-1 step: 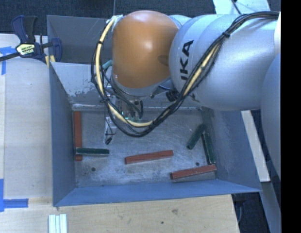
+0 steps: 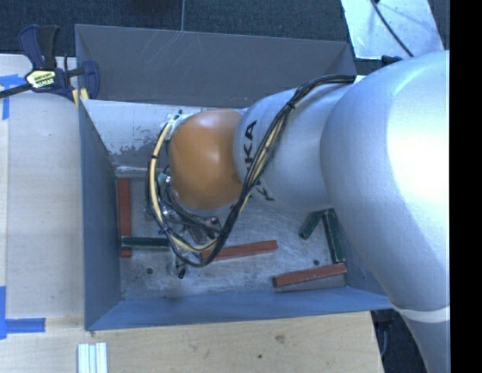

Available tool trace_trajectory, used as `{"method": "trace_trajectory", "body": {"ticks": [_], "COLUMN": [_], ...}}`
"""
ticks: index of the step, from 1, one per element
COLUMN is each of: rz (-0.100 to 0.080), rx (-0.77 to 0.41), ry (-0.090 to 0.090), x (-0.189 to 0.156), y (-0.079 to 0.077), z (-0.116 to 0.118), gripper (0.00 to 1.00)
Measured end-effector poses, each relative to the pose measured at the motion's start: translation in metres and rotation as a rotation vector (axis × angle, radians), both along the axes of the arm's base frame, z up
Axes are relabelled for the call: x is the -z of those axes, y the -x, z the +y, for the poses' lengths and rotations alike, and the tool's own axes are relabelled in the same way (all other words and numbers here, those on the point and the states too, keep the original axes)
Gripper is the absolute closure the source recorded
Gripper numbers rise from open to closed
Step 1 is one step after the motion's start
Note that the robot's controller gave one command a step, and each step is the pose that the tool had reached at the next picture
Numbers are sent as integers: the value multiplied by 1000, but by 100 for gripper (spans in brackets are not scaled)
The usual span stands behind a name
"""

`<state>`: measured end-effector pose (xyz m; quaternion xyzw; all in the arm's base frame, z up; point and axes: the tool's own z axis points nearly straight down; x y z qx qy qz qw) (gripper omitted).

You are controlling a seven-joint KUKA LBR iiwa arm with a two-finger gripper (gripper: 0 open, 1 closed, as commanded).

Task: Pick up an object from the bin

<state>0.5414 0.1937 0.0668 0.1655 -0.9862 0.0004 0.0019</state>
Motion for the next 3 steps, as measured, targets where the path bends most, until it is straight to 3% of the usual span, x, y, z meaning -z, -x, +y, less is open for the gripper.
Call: {"method": "trace_trajectory", "body": {"ticks": [1,2,3], "rz": [-4,-16,-12], "rx": [2,-16,-424], "ry": [-2,-7,-4], "x": [-4,-129,-159], "y": [-1,-37,-56], "z": [0,45,46], "gripper": [100,100,100]}}
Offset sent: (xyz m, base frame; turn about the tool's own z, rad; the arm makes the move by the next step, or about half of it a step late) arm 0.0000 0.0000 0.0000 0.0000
